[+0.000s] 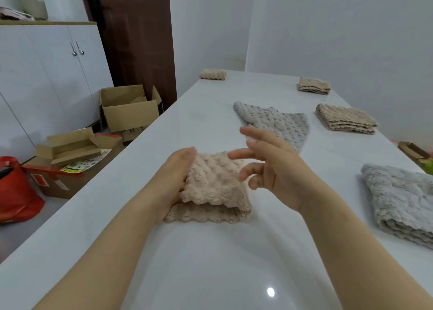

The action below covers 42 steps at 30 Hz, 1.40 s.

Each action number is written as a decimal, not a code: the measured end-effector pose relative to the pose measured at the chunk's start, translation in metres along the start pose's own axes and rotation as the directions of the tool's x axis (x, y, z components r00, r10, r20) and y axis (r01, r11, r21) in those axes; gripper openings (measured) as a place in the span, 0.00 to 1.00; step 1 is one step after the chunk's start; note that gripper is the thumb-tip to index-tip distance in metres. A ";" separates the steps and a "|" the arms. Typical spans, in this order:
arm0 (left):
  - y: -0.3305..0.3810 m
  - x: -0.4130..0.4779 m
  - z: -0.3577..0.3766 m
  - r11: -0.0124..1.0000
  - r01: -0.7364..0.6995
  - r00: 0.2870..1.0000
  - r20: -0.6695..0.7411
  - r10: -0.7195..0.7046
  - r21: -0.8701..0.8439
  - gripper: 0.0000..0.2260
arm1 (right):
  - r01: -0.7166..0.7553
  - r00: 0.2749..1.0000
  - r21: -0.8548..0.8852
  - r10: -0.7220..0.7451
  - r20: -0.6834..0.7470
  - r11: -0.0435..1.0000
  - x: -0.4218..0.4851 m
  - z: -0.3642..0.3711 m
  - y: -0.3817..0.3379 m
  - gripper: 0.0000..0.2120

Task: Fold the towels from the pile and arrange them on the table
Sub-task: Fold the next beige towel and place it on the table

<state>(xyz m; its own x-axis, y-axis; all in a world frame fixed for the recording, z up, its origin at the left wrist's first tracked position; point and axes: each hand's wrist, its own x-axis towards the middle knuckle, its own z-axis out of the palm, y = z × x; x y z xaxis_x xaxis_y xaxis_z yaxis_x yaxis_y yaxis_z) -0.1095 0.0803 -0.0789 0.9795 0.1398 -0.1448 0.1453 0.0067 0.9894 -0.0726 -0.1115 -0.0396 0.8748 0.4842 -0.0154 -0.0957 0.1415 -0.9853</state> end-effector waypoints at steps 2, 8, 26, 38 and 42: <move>-0.005 0.002 0.004 0.977 -0.047 0.996 -0.069 0.063 0.207 0.07 | -0.016 0.992 -0.071 0.008 -0.124 0.997 0.003 -0.003 0.009 0.09; 0.000 0.000 -0.003 0.945 -0.205 0.956 -0.156 0.249 0.254 0.09 | -0.035 0.914 -0.208 -0.053 -0.403 0.978 0.008 -0.007 0.035 0.07; -0.008 0.005 -0.039 0.711 -0.084 0.955 -0.148 0.259 0.698 0.10 | -0.023 0.937 -0.640 -0.208 -0.282 0.768 0.007 0.000 0.062 0.08; -0.001 0.007 -0.025 0.734 -0.225 0.866 -0.214 0.452 0.641 0.21 | 0.200 0.839 -0.868 -0.537 -0.087 0.454 0.004 0.023 0.053 0.13; -0.011 0.007 -0.016 0.609 -0.271 0.891 -0.044 0.451 0.746 0.23 | 0.258 0.919 -0.915 -0.371 0.133 0.311 0.007 0.035 0.065 0.25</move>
<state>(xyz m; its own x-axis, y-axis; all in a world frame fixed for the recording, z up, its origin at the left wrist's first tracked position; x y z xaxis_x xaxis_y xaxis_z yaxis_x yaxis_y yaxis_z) -0.1070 0.0973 -0.0906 0.9326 0.1716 0.3176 -0.0727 -0.7723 0.6310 -0.0891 -0.0681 -0.0978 0.7765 0.5072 0.3739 0.6301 -0.6210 -0.4662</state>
